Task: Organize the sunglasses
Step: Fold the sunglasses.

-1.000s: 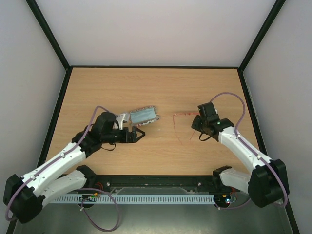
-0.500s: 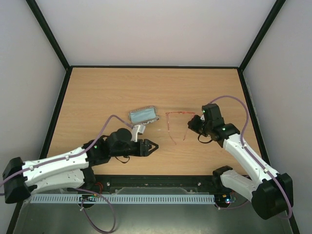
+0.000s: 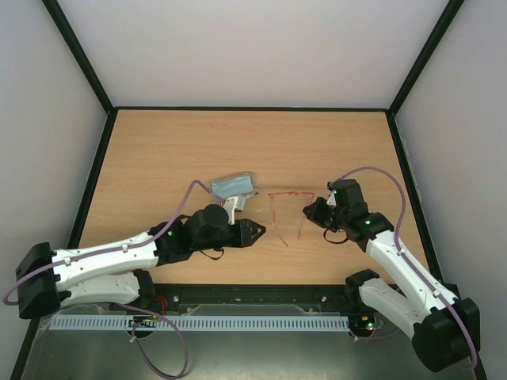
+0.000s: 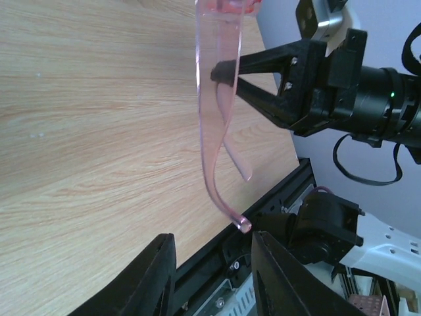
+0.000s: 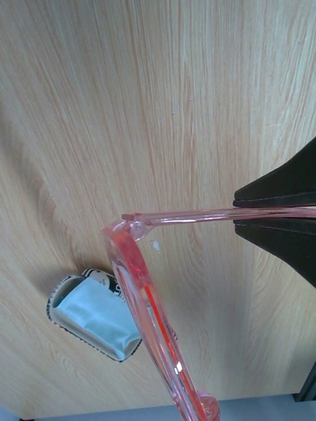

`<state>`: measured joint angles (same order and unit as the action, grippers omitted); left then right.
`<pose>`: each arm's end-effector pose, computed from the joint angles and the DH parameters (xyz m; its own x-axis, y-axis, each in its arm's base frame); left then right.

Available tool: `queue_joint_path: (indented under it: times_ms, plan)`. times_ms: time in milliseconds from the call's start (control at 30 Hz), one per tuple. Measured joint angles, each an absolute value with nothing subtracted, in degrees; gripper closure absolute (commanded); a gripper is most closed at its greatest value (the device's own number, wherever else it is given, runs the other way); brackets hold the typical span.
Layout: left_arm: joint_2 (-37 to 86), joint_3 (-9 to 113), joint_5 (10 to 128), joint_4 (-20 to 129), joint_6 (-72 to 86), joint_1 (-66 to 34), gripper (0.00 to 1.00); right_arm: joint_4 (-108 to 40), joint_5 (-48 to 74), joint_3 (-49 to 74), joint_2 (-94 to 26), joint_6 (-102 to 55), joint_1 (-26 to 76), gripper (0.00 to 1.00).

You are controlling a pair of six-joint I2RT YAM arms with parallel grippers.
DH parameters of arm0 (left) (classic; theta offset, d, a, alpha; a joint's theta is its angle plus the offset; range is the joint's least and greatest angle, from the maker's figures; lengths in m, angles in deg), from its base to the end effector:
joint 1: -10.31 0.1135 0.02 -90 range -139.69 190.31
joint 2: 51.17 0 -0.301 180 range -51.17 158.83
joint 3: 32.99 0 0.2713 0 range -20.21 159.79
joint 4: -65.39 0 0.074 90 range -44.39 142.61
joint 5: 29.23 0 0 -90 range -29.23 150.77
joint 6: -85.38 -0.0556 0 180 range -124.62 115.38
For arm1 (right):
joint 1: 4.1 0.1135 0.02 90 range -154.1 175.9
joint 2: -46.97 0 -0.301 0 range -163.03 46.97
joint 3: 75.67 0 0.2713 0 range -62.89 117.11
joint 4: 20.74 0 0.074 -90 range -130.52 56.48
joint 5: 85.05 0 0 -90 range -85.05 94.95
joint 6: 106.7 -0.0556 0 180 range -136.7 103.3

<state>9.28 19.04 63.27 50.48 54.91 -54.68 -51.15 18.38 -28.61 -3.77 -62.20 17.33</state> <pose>0.1073 -0.2356 0.2843 -0.8798 -0.1508 -0.4507 0.3234 0.5051 -0.8002 0.1873 0.0874 0.2574 -0.7469 0.4521 -0.4876 -0.0024 0.7314 0.6819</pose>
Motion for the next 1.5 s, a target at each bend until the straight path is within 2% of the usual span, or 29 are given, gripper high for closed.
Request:
queue_joint_path:
  times_ms: [333, 833, 1233, 1500]
  plan:
    - [20.49, 23.73, 63.75, 53.74, 52.55, -54.00, 0.80, -51.26, 20.33, -29.63, -2.85, -62.20, 17.33, 0.99]
    - [25.13, 26.75, 66.62, 56.03, 50.41, -48.02, 0.82, -56.46, 21.33, -28.74, 0.60, -60.19, 17.36, 0.99]
    - [10.59, 22.84, 61.24, 47.62, 53.53, -54.73, 0.81, -58.05, 18.65, -26.73, -0.78, -59.38, 17.36, 0.99]
    - [16.03, 23.54, 62.29, 50.72, 54.26, -57.02, 0.81, -58.03, 18.27, -26.62, -2.61, -59.36, 17.36, 0.99]
